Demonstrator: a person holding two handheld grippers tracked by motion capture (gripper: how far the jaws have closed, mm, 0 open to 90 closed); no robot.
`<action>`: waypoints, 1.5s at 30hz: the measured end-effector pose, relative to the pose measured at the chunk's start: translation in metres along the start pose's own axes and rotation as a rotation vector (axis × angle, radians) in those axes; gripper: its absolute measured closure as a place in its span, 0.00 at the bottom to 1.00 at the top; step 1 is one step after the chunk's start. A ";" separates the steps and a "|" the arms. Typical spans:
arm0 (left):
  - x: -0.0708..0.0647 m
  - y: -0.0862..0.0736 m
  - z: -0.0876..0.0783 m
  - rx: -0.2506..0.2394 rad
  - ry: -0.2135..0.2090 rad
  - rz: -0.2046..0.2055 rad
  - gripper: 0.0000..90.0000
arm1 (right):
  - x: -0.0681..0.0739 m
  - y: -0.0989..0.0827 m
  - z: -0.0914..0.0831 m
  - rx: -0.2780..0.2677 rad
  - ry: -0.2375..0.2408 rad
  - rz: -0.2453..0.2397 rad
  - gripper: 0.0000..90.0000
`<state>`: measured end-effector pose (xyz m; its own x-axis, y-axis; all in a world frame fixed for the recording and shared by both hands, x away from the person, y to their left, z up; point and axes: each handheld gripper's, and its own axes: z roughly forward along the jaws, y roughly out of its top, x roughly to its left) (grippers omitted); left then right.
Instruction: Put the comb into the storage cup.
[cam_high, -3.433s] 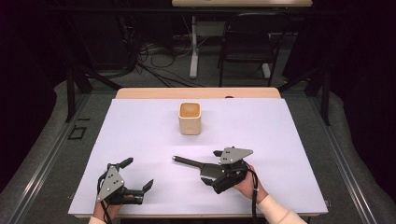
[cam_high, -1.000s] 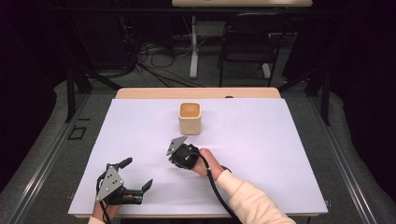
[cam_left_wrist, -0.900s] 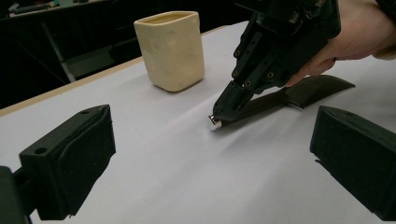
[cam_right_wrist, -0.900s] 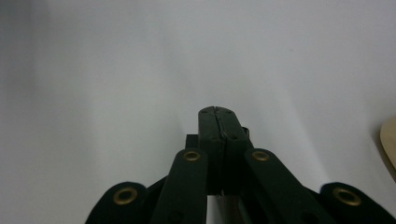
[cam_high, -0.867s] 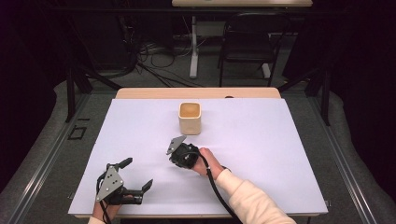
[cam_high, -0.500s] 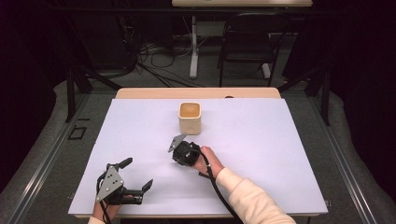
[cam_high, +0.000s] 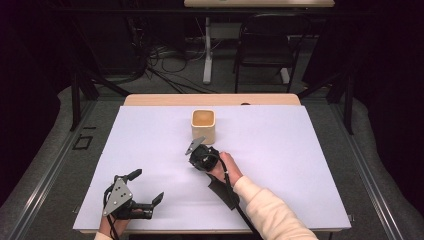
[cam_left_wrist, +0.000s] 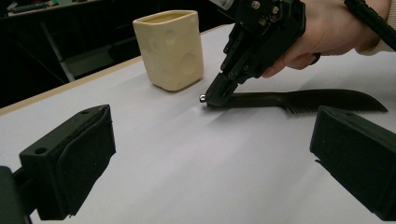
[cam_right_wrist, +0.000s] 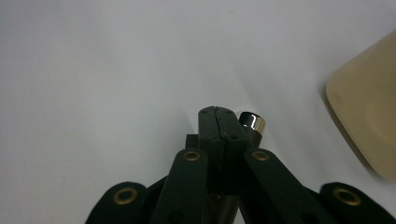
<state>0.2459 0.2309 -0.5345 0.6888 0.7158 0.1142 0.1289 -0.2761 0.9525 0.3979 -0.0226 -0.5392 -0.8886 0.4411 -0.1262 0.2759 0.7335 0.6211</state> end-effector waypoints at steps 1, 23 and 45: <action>0.000 0.000 0.000 0.000 0.000 0.000 0.00 | 0.000 0.000 0.000 0.000 0.000 0.000 1.00; 0.000 0.000 0.000 0.001 0.001 0.001 0.00 | -0.030 -0.022 -0.014 0.055 -0.079 0.086 1.00; 0.000 0.000 0.001 0.005 0.000 0.003 0.00 | -0.036 -0.059 -0.043 0.086 -0.101 0.141 1.00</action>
<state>0.2466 0.2305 -0.5348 0.6891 0.7152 0.1170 0.1303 -0.2811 0.9508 0.3972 -0.1042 -0.5378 -0.7988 0.5890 -0.1224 0.4293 0.7006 0.5699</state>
